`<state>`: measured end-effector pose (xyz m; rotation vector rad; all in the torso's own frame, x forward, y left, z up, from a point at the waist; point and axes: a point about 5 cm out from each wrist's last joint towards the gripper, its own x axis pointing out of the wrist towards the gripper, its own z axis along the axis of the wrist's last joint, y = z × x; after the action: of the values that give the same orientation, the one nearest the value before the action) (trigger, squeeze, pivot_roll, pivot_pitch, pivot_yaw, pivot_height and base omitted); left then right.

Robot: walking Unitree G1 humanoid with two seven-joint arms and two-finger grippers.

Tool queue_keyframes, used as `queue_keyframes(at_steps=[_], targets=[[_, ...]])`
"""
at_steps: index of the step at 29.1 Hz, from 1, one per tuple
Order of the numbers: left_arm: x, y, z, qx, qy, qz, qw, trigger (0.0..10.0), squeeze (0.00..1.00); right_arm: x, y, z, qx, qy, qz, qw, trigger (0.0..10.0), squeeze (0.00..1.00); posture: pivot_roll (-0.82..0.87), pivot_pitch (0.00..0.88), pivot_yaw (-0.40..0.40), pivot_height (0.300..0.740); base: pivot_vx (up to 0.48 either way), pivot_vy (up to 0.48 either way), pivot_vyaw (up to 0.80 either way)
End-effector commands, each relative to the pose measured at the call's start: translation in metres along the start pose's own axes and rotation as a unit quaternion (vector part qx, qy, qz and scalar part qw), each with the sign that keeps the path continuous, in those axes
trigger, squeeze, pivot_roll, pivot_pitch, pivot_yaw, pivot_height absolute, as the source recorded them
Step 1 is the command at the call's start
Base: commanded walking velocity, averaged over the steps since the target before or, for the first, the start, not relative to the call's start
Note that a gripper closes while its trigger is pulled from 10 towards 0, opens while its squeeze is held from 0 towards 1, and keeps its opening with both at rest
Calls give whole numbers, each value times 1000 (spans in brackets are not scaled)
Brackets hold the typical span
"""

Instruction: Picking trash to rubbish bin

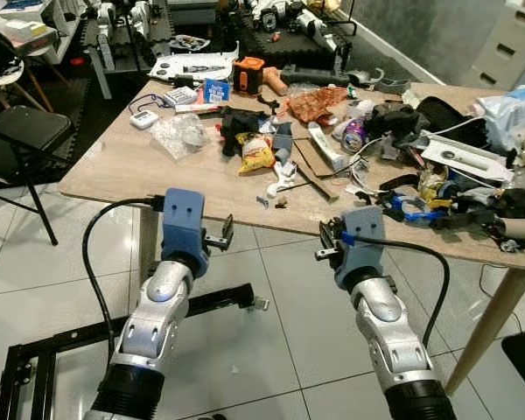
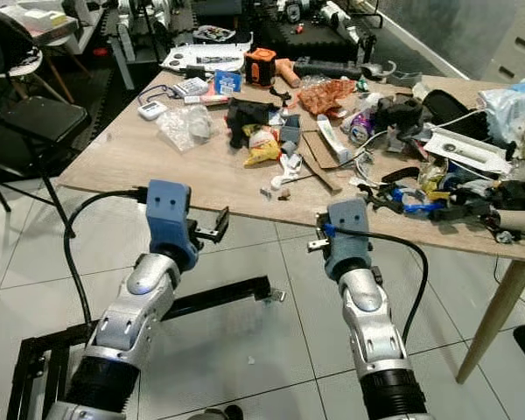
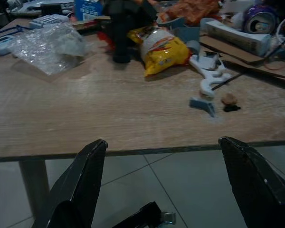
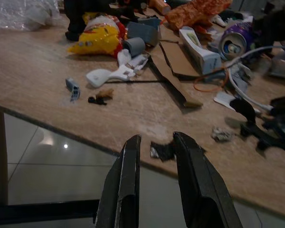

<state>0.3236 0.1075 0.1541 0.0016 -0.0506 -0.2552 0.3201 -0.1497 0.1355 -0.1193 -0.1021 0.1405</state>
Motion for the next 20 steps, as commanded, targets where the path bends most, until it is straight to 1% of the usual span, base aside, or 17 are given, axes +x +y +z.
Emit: queue_keyframes(at_steps=[1, 3, 6, 8, 13, 20], targets=[[-1, -3, -5, 3, 9, -5, 1000, 10000, 0, -3, 0, -3, 9, 4, -3, 1000, 10000, 0, -46, 128, 15, 740, 0, -480, 0], [-1, -3, -5, 3, 10, -3, 1000, 10000, 0, -3, 0, -3, 9, 4, -3, 1000, 10000, 0, -48, 125, 15, 740, 0, -480, 0], [-2, -2, -7, -10, 15, 3, 1000, 10000, 0, -3, 0, -4, 10, 4, -2, 1000, 10000, 0, -48, 125, 15, 740, 0, 0, 0], [-2, -2, -8, -12, 16, 3, 1000, 10000, 0, -3, 0, -4, 10, 4, -2, 1000, 10000, 0, -48, 125, 15, 740, 0, 0, 0], [-2, -3, -11, -9, 28, -8, 1000, 10000, 0, -3, 0, -4, 10, 4, -3, 1000, 10000, 0, -49, 123, 12, 740, 0, 0, 0], [-2, -4, -13, -6, 33, -5, 999, 10000, 0, -3, -2, -3, 9, 4, -5, 1000, 10000, 0, -53, 120, 8, 740, 0, 0, 0]])
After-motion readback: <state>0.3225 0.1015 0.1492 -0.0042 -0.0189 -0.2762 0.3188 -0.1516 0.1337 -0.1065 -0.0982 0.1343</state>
